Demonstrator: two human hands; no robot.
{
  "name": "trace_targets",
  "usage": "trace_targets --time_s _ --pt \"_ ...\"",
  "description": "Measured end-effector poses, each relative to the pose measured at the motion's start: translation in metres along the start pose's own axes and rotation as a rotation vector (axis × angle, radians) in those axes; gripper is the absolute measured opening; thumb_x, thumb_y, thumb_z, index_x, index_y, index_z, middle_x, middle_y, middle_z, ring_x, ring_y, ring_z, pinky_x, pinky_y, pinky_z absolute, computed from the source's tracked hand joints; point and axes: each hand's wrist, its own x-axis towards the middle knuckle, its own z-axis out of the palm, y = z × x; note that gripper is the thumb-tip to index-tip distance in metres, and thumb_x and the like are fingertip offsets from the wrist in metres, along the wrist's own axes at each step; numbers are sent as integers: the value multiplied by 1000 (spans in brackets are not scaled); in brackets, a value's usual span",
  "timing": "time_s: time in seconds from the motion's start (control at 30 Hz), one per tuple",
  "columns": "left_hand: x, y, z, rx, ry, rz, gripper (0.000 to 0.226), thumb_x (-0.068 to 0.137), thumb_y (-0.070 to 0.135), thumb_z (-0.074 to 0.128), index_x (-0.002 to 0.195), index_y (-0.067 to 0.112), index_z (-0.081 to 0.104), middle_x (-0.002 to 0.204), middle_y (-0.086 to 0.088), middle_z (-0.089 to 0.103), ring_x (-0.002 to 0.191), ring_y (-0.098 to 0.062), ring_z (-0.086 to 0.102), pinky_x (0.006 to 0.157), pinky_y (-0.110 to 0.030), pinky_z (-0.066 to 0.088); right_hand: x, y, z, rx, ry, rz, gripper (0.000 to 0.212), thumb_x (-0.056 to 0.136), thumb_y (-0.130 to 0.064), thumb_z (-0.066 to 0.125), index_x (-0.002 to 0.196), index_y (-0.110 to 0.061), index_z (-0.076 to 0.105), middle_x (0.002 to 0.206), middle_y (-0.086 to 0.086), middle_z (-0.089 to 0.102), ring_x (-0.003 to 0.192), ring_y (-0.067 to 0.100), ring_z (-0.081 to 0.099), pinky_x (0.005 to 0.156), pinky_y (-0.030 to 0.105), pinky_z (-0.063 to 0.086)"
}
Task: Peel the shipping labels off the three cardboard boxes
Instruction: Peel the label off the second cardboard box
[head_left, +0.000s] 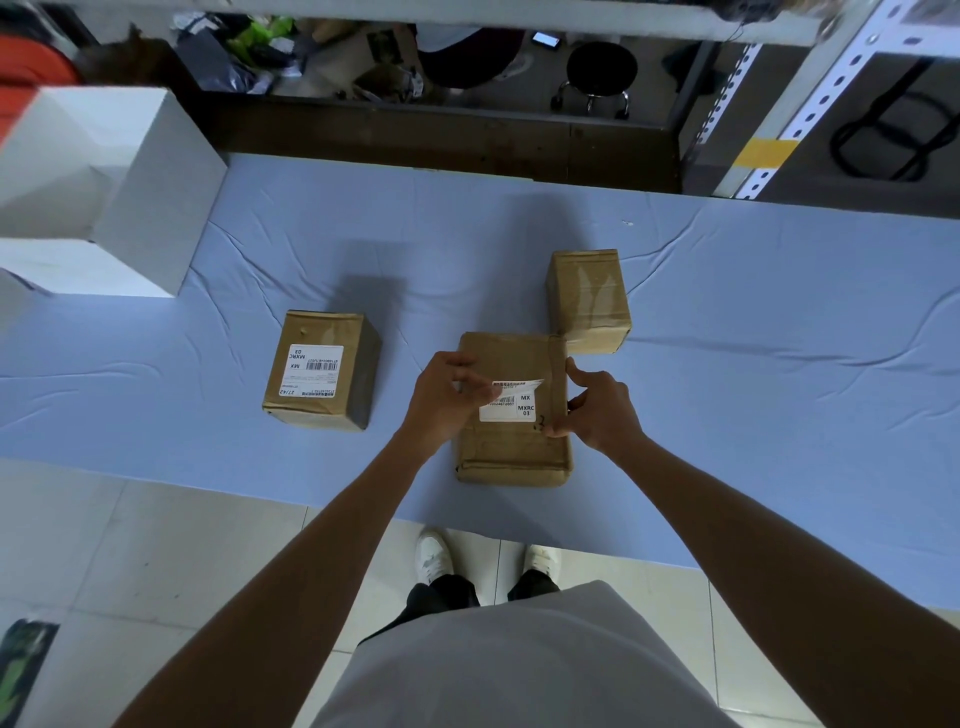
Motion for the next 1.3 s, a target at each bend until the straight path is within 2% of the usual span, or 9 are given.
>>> trace_targets --time_s 0.13,0.3,0.43,0.57,0.8,1.0,1.3 --pt "0 0 1 -12 -13 -3 15 74 25 79 69 29 66 119 10 52 107 -9 50 80 -13 42 1 1 0 -6 3 2 106 59 -11 89 148 -17 31 122 16 62 102 25 65 88 32 48" --pt "-1 -1 1 -17 -10 -14 10 74 24 79 76 20 70 127 4 53 111 -11 50 90 -23 46 2 2 3 -22 14 -7 107 59 -13 89 148 -18 30 117 16 64 101 26 65 87 33 49" --pt "-2 0 0 -75 -15 -27 11 74 21 79 79 15 71 126 4 53 115 -15 52 89 -22 49 2 3 4 -26 21 -20 107 58 -13 90 148 -18 31 117 14 64 101 25 65 80 26 45" --pt "-4 1 0 -98 -29 -30 12 74 19 78 81 12 71 129 0 52 120 -21 52 101 -39 48 3 3 3 -23 13 -16 108 59 -13 90 148 -19 30 118 13 63 100 24 65 78 24 42" --pt "-5 1 0 -171 -37 -50 16 74 15 78 84 5 72 131 -4 52 122 -25 51 102 -46 47 2 4 4 -48 20 -29 107 60 -15 89 149 -18 29 110 15 67 100 25 65 82 28 46" --pt "-5 0 0 -136 -37 -45 12 74 19 78 82 12 72 130 -1 53 121 -24 52 103 -46 46 2 4 4 -37 14 -28 107 60 -15 89 149 -18 29 114 15 66 101 27 65 82 29 48" --pt "-4 0 0 -124 -37 -62 15 75 20 78 85 11 72 131 0 53 122 -23 51 103 -40 47 3 4 5 -37 16 -27 106 61 -14 89 149 -17 29 115 16 66 102 28 65 87 35 50"
